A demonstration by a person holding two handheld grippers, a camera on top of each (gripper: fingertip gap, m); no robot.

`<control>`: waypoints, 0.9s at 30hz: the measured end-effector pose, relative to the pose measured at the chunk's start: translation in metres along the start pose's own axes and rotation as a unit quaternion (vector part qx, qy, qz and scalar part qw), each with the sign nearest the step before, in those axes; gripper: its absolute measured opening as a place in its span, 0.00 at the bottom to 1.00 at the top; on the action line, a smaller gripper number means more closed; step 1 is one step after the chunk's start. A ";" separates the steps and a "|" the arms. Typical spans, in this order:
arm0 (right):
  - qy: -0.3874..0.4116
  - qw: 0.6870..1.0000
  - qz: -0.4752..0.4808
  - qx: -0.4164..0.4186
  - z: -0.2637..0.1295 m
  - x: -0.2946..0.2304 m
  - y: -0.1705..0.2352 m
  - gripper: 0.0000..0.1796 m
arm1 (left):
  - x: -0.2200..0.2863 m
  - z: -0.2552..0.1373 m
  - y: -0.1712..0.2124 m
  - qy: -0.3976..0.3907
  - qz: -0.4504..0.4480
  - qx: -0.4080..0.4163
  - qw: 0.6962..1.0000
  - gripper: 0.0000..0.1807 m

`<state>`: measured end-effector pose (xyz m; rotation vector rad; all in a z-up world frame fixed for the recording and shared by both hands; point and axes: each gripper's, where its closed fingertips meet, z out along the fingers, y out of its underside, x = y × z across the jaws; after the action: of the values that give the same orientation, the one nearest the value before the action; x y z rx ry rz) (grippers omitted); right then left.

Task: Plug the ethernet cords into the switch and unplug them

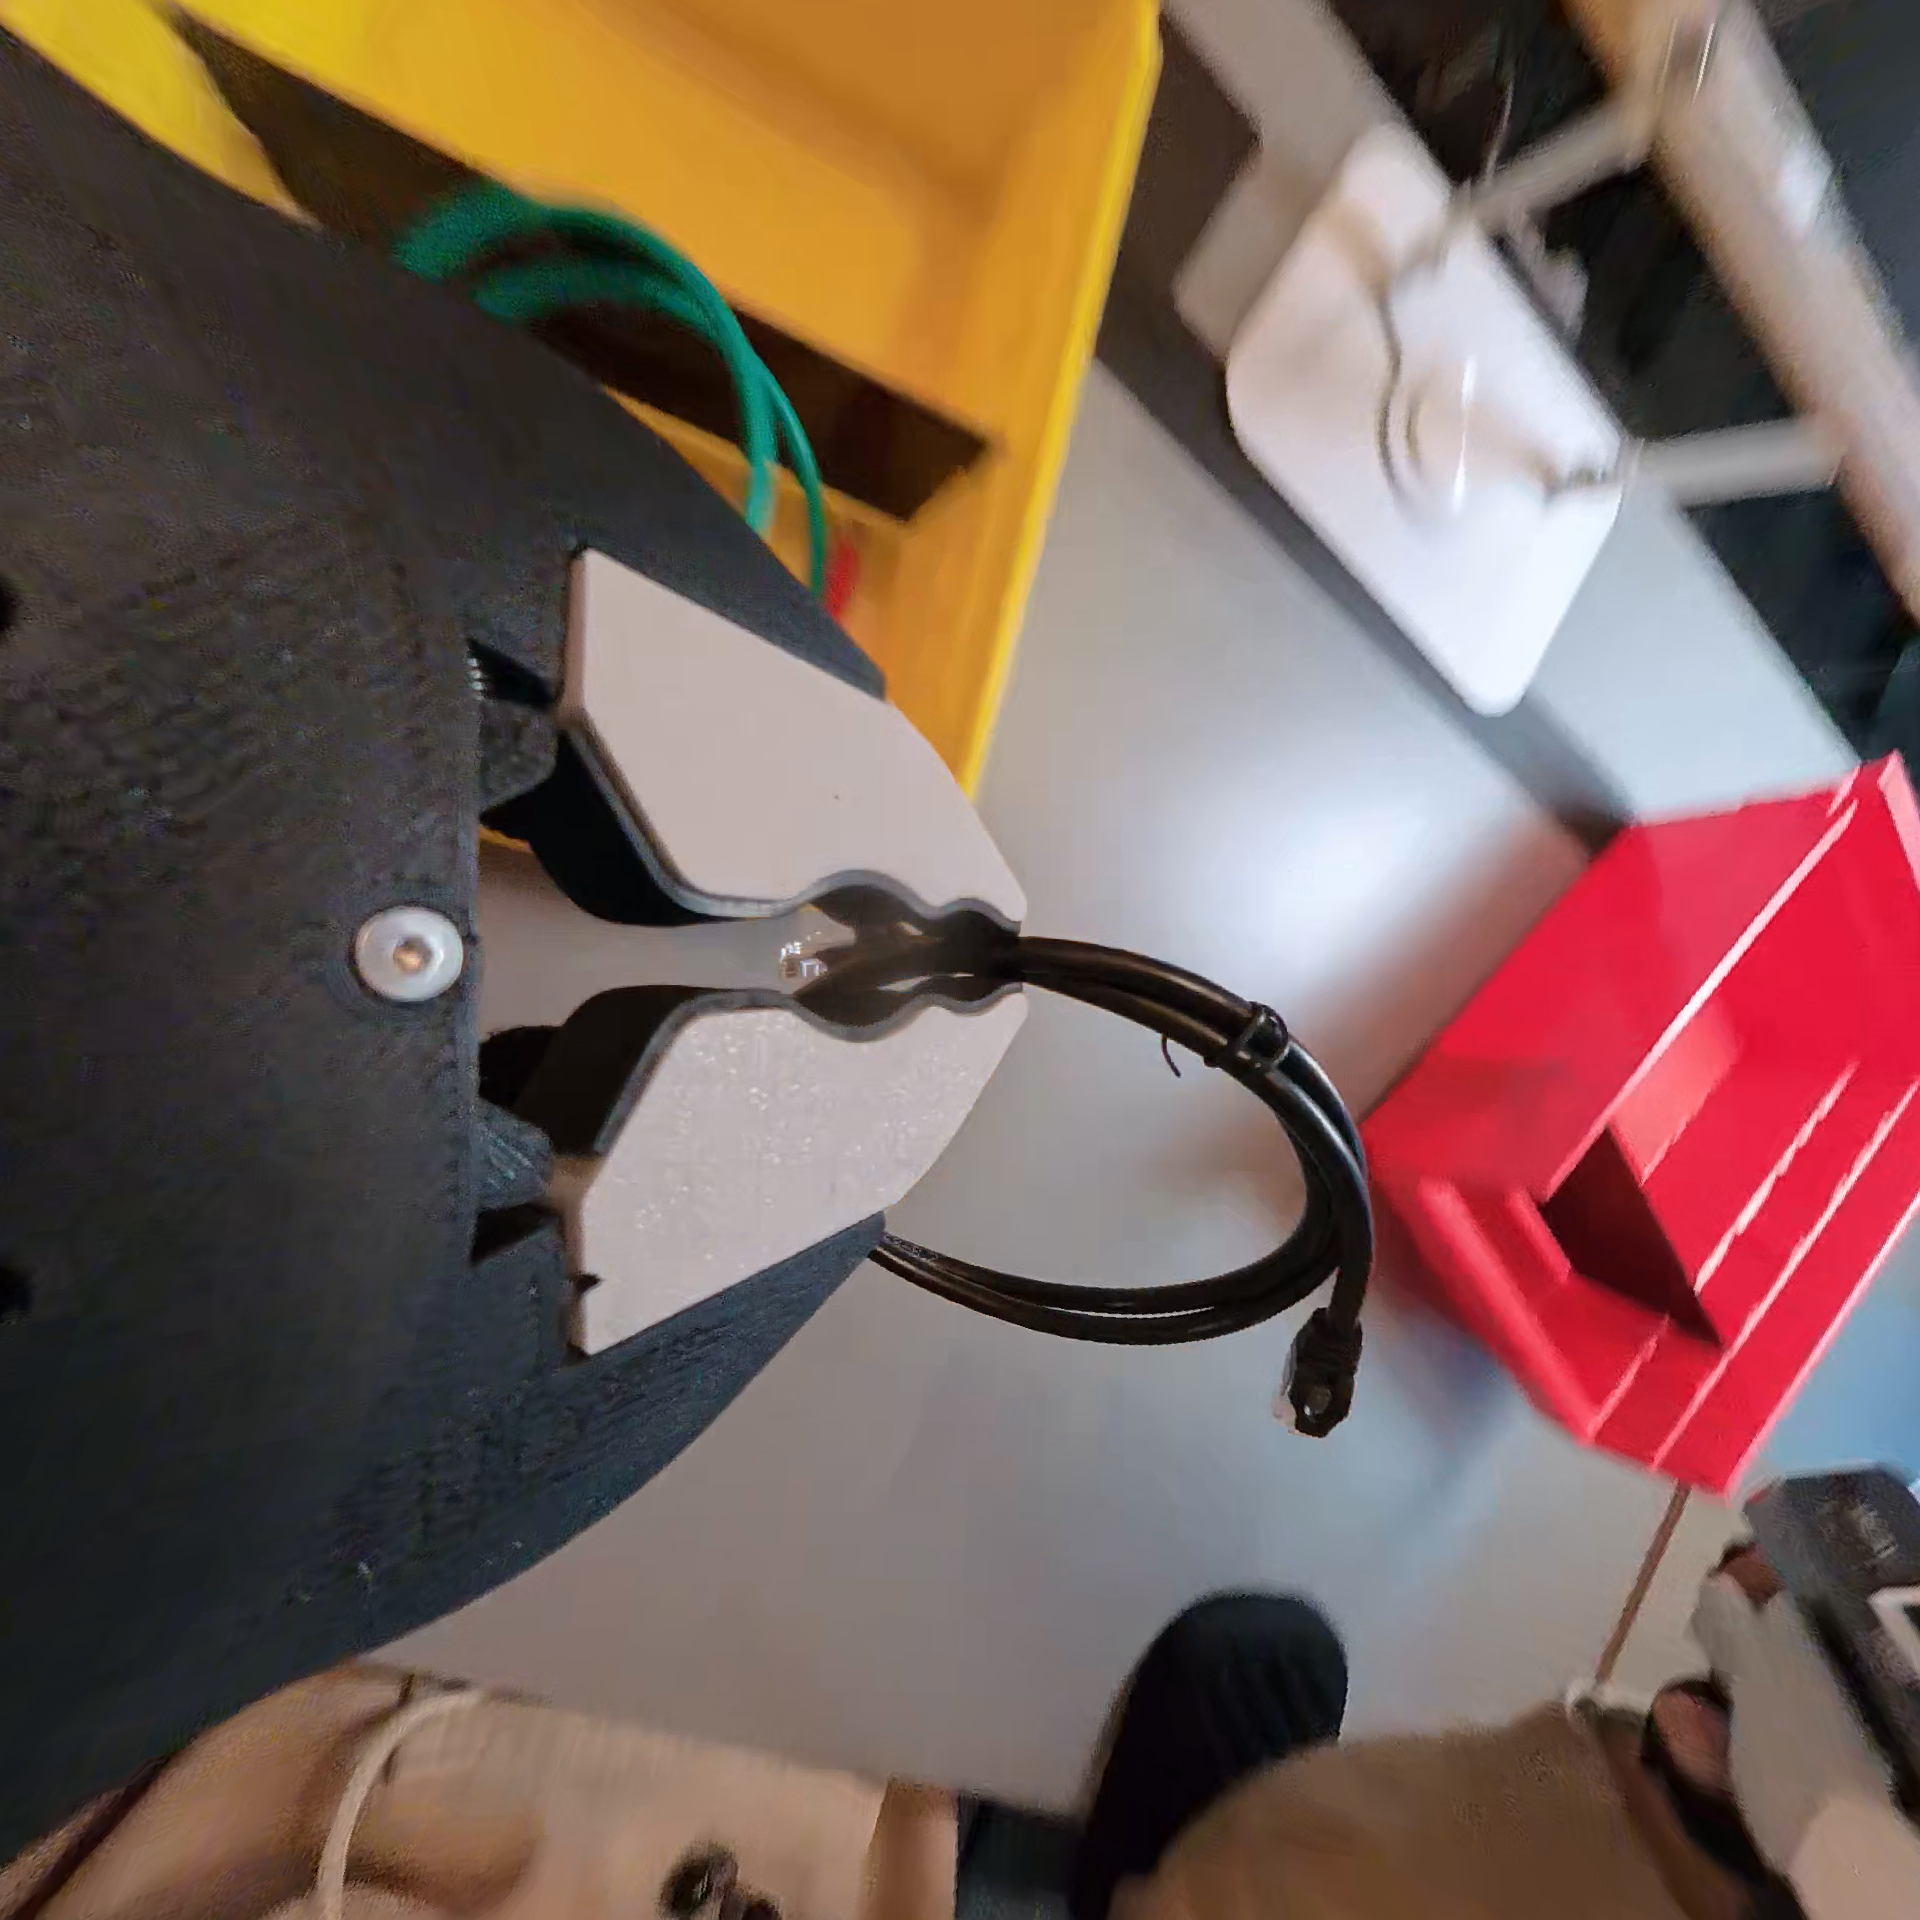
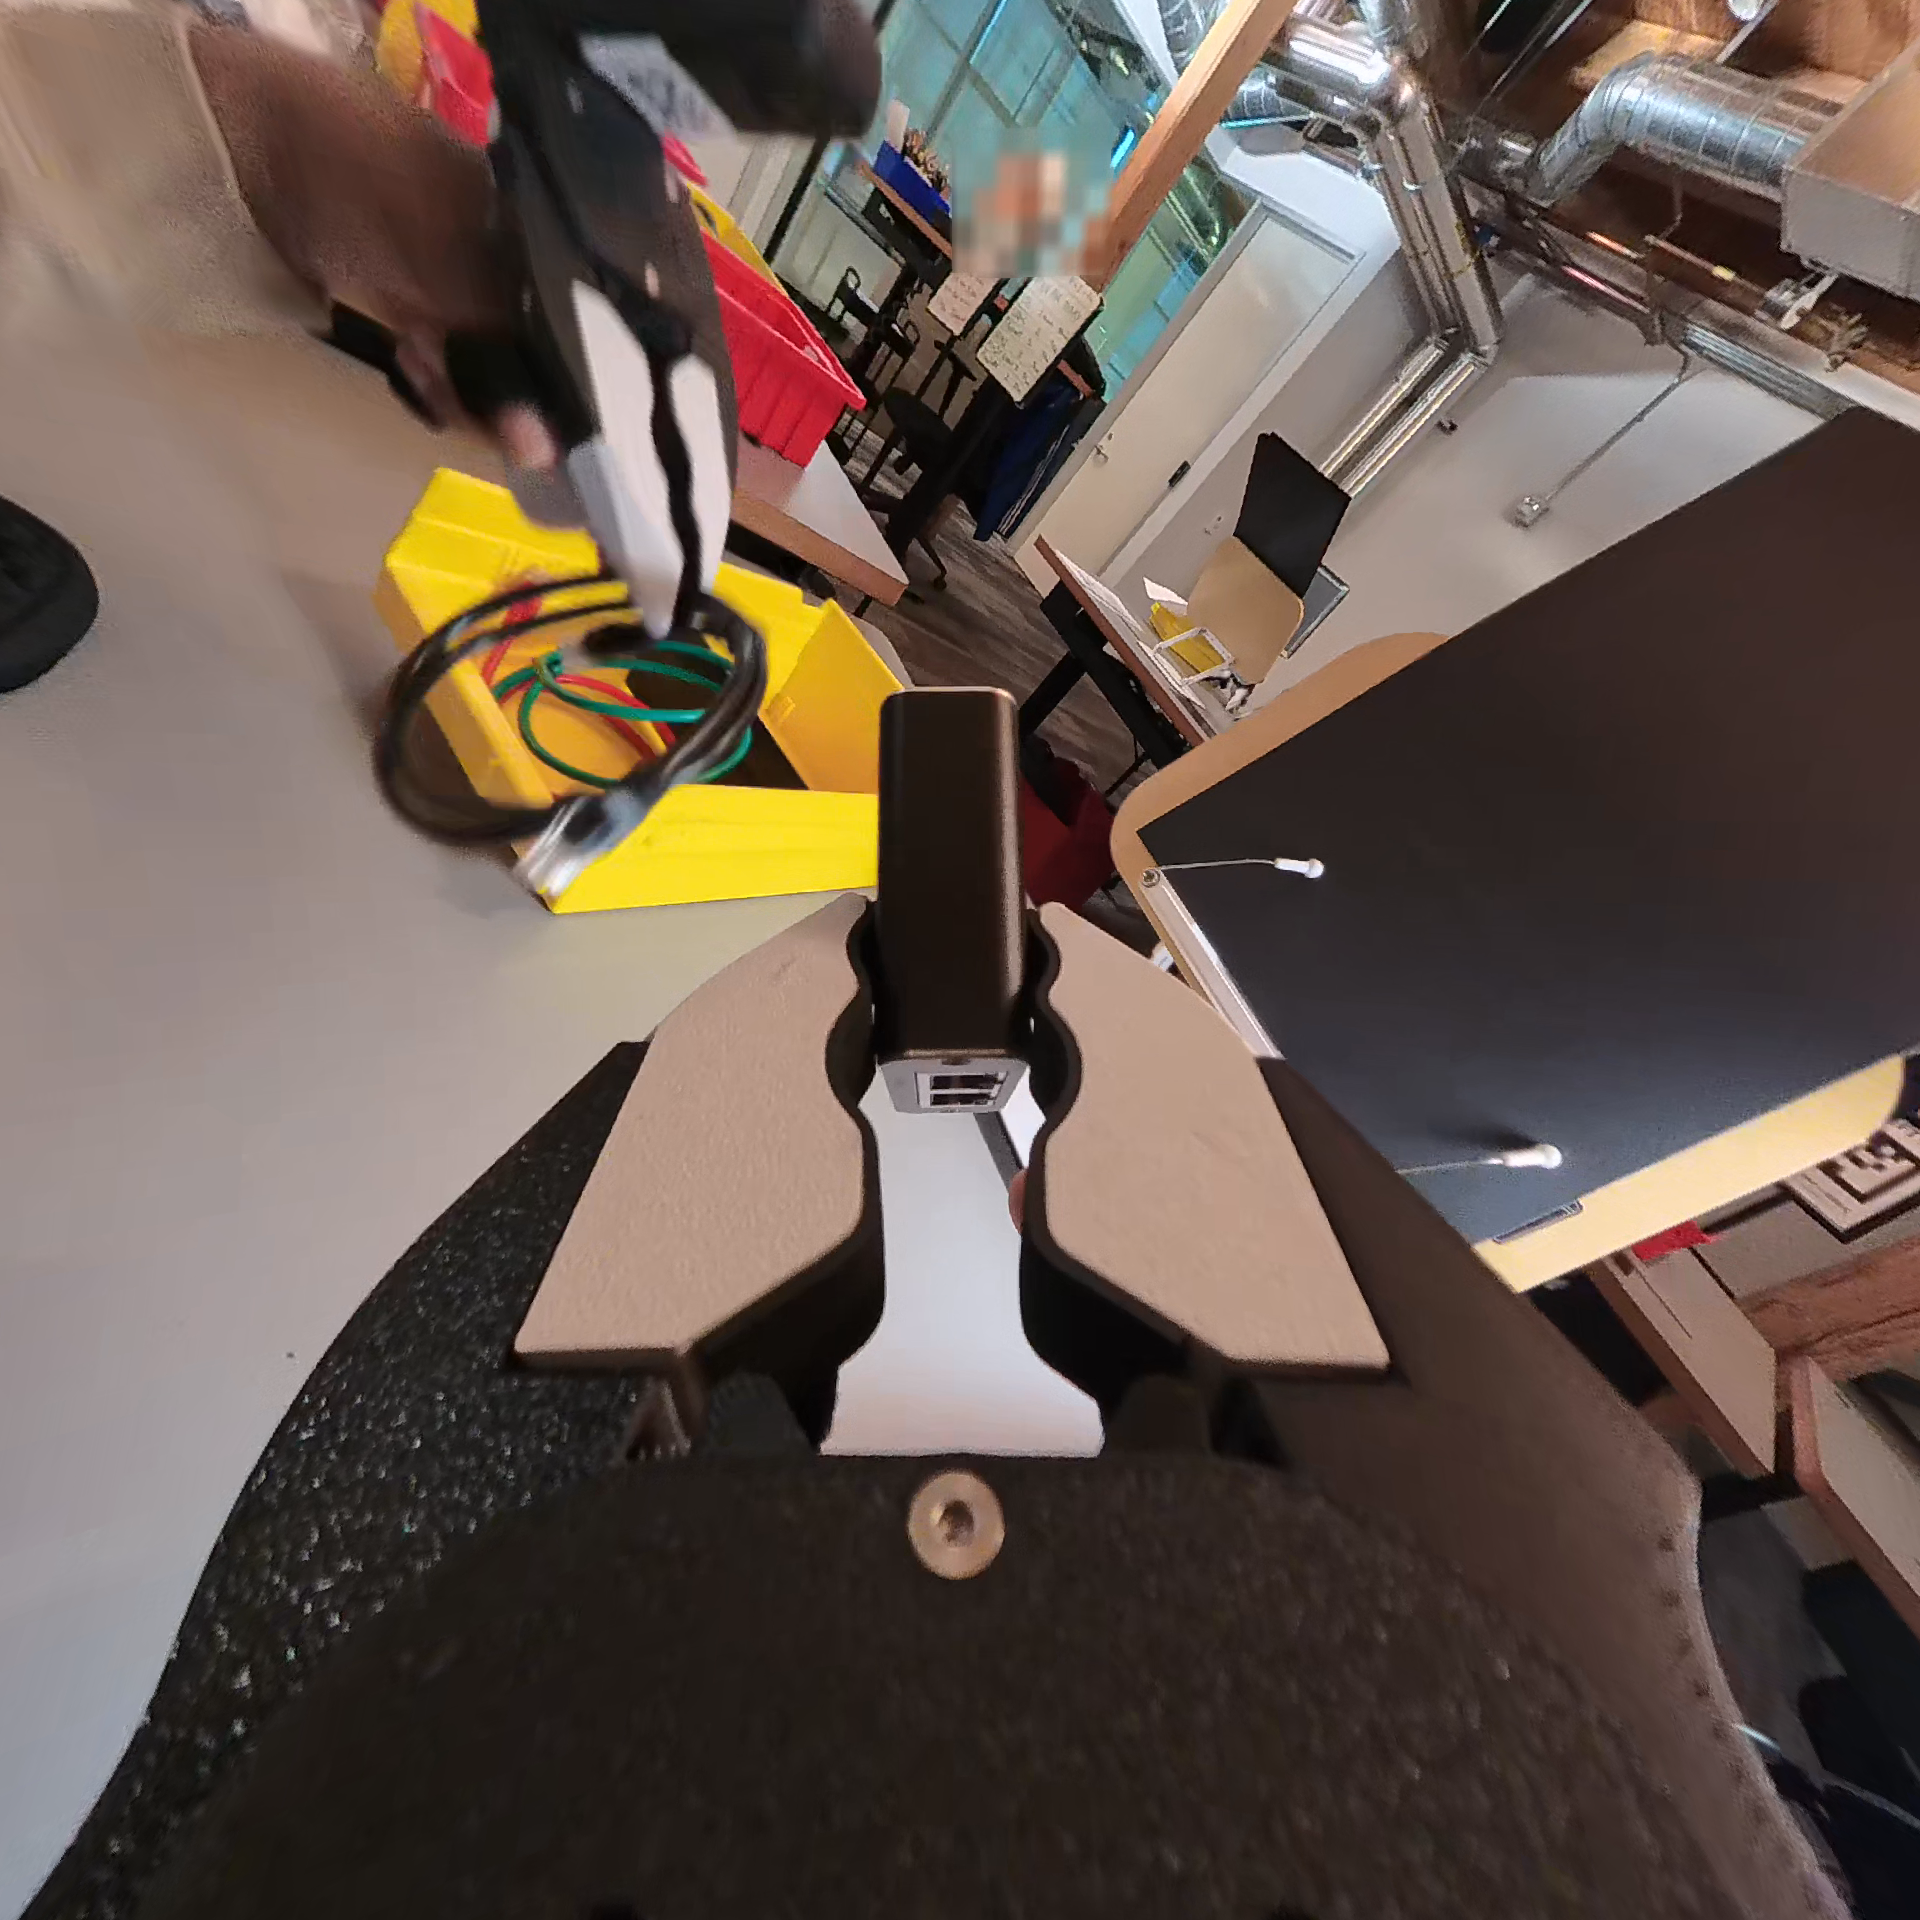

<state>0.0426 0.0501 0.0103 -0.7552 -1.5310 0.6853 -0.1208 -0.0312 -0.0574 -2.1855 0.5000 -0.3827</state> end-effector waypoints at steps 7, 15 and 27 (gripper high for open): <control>0.013 1.000 0.004 -0.013 -0.012 0.014 0.009 0.14 | 0.071 0.129 0.040 0.138 -0.042 -0.120 0.982 0.03; 0.025 0.999 0.016 -0.013 -0.023 0.027 0.015 0.14 | 0.069 0.103 0.122 0.139 0.096 -0.338 0.926 0.10; 0.019 1.000 0.022 -0.012 -0.020 0.025 0.016 0.14 | 0.116 0.118 0.089 0.199 0.256 -0.214 0.921 0.17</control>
<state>0.0623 0.0800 0.0148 -0.8174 -1.4949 0.6819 0.0126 -0.0578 -0.1870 -2.2689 1.4629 -0.4590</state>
